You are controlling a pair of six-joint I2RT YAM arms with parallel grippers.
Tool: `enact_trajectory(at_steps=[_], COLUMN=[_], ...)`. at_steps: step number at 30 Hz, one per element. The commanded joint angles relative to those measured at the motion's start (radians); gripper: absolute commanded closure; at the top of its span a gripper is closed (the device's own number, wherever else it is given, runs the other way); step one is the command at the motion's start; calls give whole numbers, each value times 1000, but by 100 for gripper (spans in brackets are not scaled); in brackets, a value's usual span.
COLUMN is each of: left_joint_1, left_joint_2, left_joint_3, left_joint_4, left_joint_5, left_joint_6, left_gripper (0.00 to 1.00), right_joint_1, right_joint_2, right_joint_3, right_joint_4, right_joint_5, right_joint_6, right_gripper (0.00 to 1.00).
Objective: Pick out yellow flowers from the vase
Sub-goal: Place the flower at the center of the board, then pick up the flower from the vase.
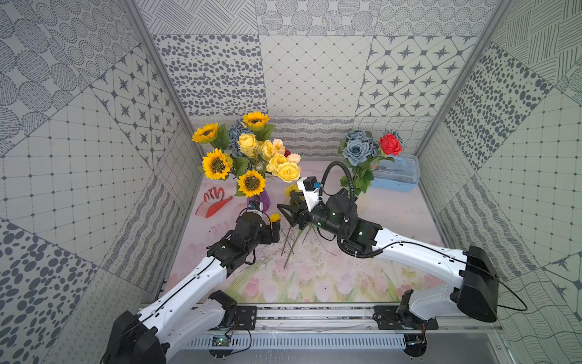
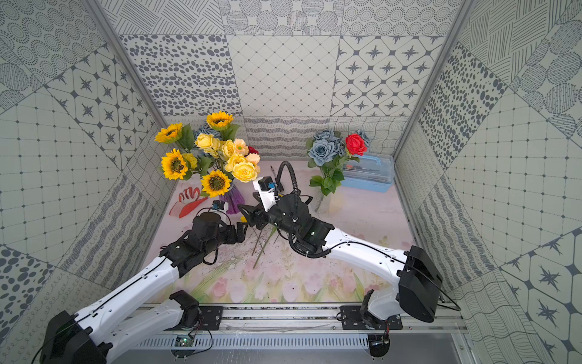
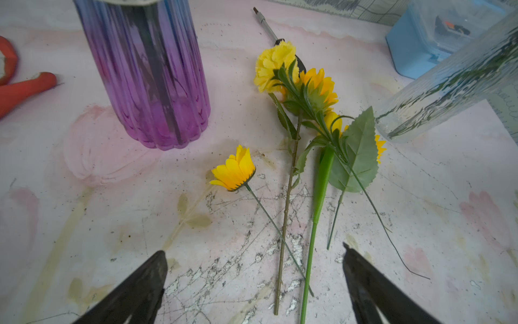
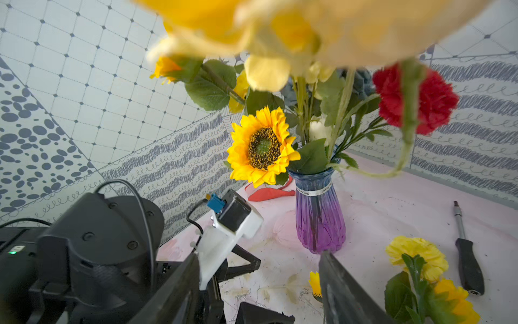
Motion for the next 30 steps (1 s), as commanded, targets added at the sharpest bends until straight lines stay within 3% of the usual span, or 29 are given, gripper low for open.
enact_trajectory(at_steps=[1, 9, 13, 20, 24, 27, 30], left_joint_1=[13, 13, 14, 20, 65, 146, 284], left_joint_2=[-139, -399, -450, -350, -245, -189, -140], left_joint_3=[-4, 103, 140, 213, 278, 311, 333], left_joint_4=[29, -123, -108, 78, 138, 163, 174], left_joint_5=[-68, -222, -315, -328, -263, -246, -129], left_joint_6=[13, 124, 196, 316, 324, 314, 252], left_gripper=[2, 2, 2, 2, 2, 2, 2], right_joint_1=[4, -3, -7, -16, -19, -23, -26], right_joint_2=[11, -70, -123, -197, -221, -234, -249], right_joint_3=[-3, -175, -261, -342, -366, -376, -384], right_joint_4=[55, 56, 66, 67, 70, 66, 56], right_joint_5=[11, 53, 69, 91, 94, 92, 91], right_joint_6=[-18, 33, 54, 68, 73, 73, 73], right_gripper=[31, 32, 31, 31, 31, 31, 31])
